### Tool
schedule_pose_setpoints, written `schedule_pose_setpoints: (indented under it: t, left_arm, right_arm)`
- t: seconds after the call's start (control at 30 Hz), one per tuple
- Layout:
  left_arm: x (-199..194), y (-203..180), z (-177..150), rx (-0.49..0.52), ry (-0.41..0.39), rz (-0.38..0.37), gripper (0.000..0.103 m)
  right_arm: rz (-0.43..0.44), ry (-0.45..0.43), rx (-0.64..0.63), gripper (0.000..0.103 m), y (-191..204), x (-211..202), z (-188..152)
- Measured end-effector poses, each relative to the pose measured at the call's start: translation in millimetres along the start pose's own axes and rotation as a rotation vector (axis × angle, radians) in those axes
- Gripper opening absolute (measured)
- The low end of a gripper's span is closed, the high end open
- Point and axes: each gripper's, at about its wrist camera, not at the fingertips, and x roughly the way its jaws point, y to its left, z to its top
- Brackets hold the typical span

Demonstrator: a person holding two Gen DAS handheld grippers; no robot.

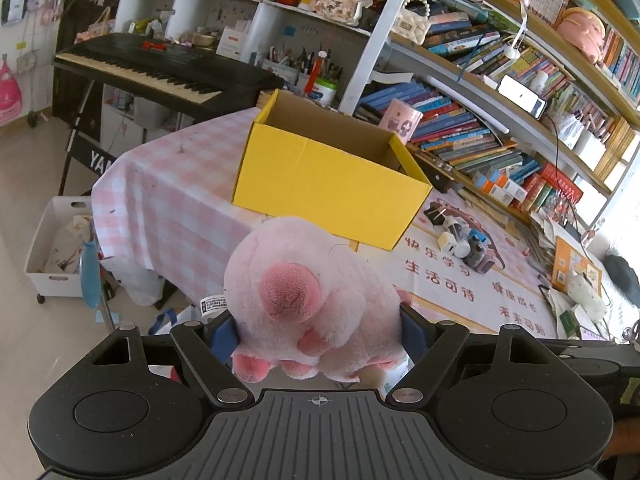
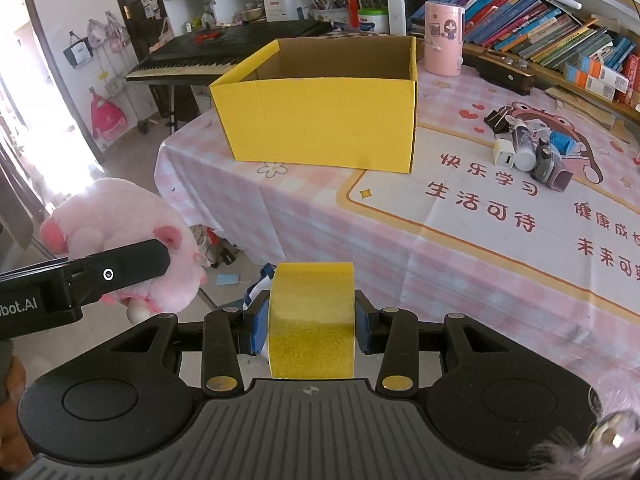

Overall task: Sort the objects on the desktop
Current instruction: 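Lift the pig with the left tool while the right tool lifts the tape toward the box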

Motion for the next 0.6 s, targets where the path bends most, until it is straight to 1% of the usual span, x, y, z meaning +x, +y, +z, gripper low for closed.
schedule_pose_setpoints:
  t: [0.3,0.6]
  left_arm:
    - [12,-6,4,0.007,0.016,-0.007,0.081]
    - [22,-6,14,0.009,0.006,0.016,0.081]
  right_arm:
    - [-0.007,0.006,0.012,0.039,-8,6,4]
    - [0.016,0.005,-0.002,0.039,-14,19,21]
